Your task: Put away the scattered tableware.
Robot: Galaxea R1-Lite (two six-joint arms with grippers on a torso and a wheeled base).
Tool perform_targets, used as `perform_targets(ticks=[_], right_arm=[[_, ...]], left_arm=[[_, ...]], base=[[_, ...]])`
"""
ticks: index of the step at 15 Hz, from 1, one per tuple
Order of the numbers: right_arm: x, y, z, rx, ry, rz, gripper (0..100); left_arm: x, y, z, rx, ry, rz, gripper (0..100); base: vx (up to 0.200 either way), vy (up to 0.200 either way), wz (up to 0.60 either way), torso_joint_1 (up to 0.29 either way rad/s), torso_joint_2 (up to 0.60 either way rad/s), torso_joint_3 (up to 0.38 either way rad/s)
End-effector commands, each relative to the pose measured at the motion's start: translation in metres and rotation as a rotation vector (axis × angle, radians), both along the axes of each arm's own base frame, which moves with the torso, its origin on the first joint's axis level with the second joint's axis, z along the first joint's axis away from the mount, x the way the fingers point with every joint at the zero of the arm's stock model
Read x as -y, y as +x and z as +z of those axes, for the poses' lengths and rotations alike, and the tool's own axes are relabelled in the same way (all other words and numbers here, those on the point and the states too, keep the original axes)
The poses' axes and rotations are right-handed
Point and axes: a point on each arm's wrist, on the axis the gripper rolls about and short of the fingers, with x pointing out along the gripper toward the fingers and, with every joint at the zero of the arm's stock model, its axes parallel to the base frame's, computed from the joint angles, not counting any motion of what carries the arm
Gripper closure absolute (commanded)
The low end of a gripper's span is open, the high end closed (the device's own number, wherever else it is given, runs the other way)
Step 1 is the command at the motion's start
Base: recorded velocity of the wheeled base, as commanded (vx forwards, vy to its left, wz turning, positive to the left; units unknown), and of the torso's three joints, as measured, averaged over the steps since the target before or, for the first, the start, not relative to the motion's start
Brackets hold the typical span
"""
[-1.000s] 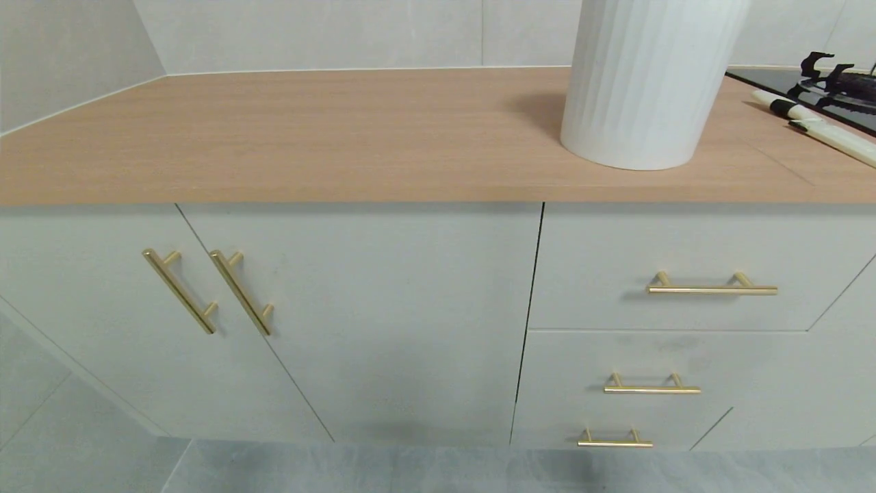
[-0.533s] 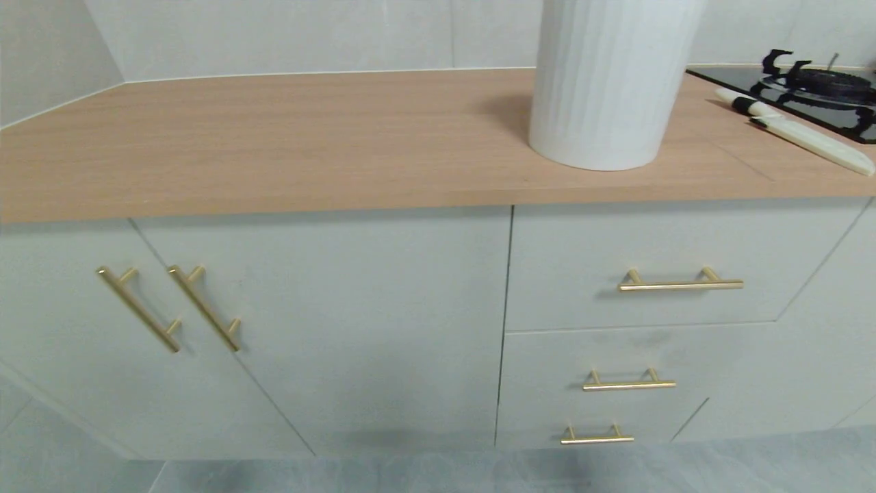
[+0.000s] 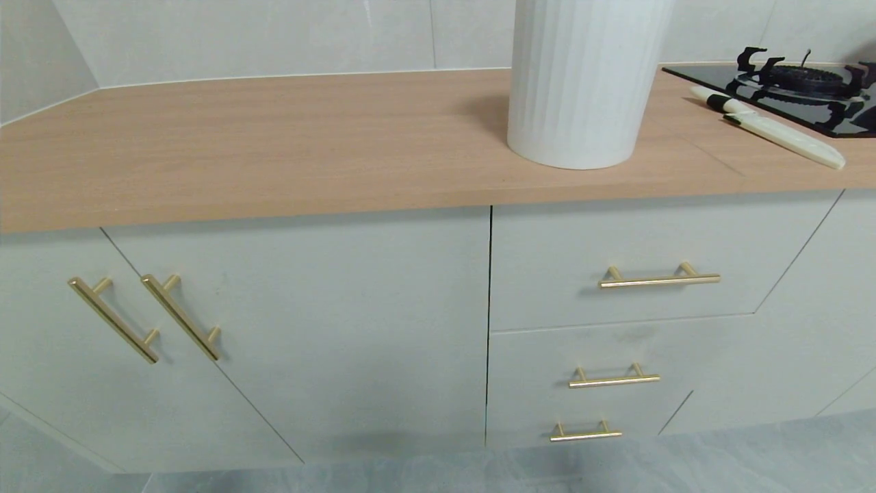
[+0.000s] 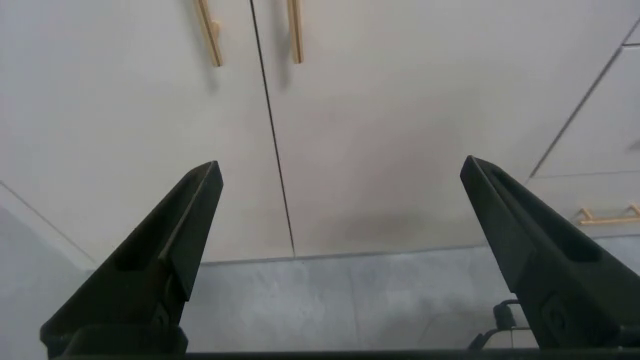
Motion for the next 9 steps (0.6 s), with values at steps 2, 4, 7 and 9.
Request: perform_targets(ticks=[2, 4, 7, 9], right_arm=[[0.0, 0.0001, 0.0, -0.002, 0.0, 0.0, 0], [0.0, 0.0001, 0.0, -0.002, 0.0, 0.0, 0], [0.0, 0.0001, 0.0, -0.002, 0.0, 0.0, 0], [0.0, 0.0001, 0.0, -0.002, 0.0, 0.0, 0]], left_arm=[[0.0, 0.0001, 0.0, -0.002, 0.002, 0.001, 0], [0.0, 0.0001, 0.0, -0.002, 0.004, -0.001, 0], [0.0, 0.0001, 0.0, -0.002, 0.002, 0.001, 0], [0.0, 0.0001, 0.0002, 0.0, 0.002, 0.001, 0]], base=[[0.0, -0.1, 0.0, 0.004, 0.0, 0.001], [0.0, -0.2, 0.0, 0.002, 0.01, 0.002], [0.0, -0.2, 0.0, 0.004, 0.0, 0.004], [0.0, -0.2, 0.0, 0.002, 0.0, 0.0]])
